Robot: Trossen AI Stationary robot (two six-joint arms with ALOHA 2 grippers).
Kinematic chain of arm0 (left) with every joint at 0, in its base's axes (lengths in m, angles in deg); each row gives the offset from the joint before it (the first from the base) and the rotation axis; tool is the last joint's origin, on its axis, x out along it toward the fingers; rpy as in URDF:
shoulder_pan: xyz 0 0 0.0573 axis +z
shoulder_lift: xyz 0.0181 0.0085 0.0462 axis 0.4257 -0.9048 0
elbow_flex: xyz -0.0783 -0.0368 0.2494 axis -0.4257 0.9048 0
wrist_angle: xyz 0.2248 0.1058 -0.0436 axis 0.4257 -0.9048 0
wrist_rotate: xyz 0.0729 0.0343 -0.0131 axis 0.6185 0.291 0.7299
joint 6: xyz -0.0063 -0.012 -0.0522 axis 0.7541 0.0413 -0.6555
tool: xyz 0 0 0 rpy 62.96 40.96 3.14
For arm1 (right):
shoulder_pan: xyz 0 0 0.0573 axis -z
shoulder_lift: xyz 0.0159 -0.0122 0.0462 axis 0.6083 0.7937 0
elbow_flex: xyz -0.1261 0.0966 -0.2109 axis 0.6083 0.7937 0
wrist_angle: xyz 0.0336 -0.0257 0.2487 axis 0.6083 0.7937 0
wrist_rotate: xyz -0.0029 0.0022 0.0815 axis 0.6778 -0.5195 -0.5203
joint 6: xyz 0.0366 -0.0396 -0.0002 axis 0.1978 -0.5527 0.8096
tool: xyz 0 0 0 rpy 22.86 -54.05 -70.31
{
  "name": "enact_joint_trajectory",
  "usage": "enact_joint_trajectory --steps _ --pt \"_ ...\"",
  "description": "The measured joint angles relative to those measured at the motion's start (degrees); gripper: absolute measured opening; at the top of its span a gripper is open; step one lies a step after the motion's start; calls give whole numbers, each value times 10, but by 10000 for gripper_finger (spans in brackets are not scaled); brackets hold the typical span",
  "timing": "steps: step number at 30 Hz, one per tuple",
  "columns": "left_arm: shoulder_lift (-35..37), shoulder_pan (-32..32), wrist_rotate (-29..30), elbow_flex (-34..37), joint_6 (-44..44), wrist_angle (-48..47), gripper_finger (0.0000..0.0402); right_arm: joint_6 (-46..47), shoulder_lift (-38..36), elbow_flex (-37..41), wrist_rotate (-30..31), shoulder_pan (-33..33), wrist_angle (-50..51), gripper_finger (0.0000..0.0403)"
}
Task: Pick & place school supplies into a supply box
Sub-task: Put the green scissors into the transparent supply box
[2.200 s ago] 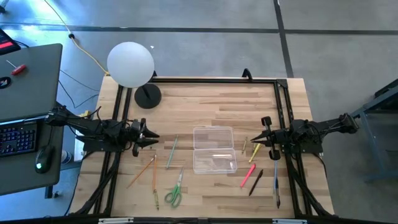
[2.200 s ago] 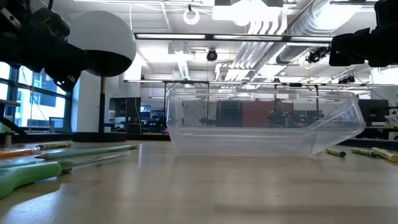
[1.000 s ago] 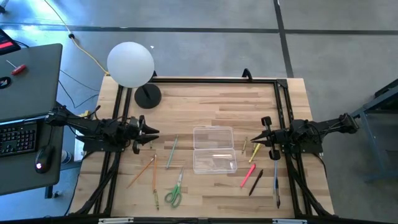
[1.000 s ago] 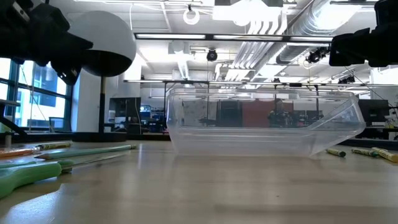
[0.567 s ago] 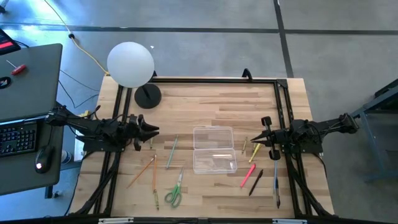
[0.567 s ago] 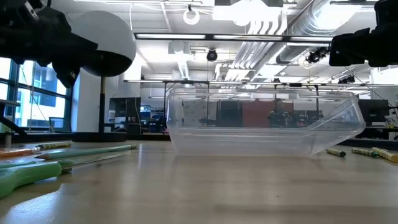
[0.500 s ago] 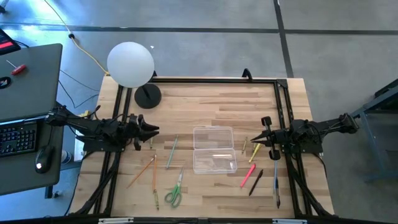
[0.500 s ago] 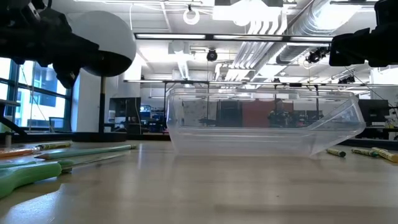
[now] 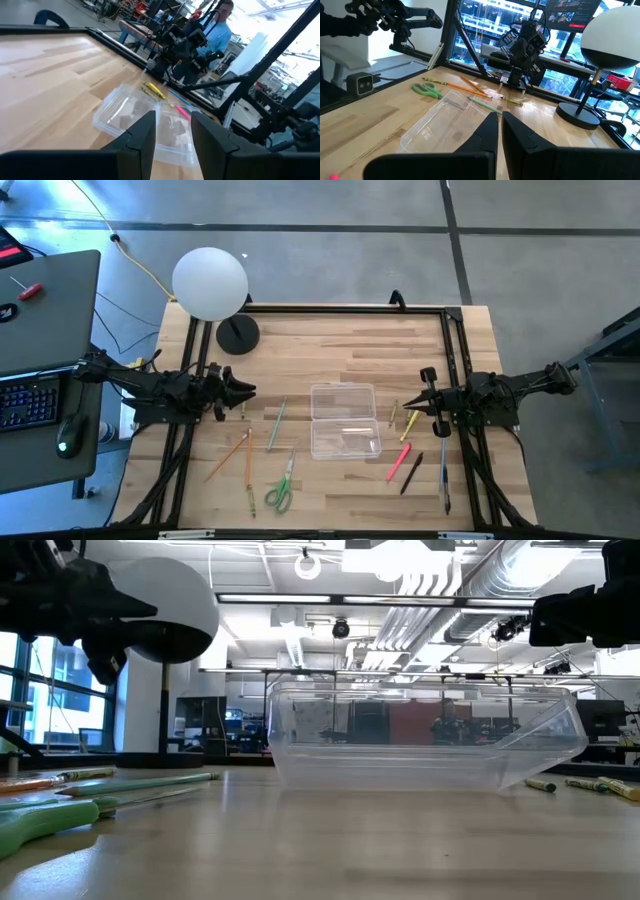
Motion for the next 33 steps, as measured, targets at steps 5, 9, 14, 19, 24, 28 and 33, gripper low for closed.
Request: enact_joint_trajectory --steps 5,9,14,19,24,28,33 --pt "0 0 37 0 -2 1 156 0 0 0 5 0 -1 3" --pt "0 0 7 0 -12 4 156 0 0 0 31 0 -27 2" --pt "0 0 -32 -3 -28 8 156 0 0 0 31 0 -55 2" --pt "-23 0 -59 -69 -27 -26 156 0 0 0 31 0 -58 2" --pt "-118 0 -68 -177 -27 -128 156 0 0 0 31 0 -58 2" --pt "-242 0 -69 -267 -25 -222 156 0 0 0 30 0 -62 2" --pt "-388 0 -147 -362 -28 -278 156 0 0 0 30 0 -62 2"
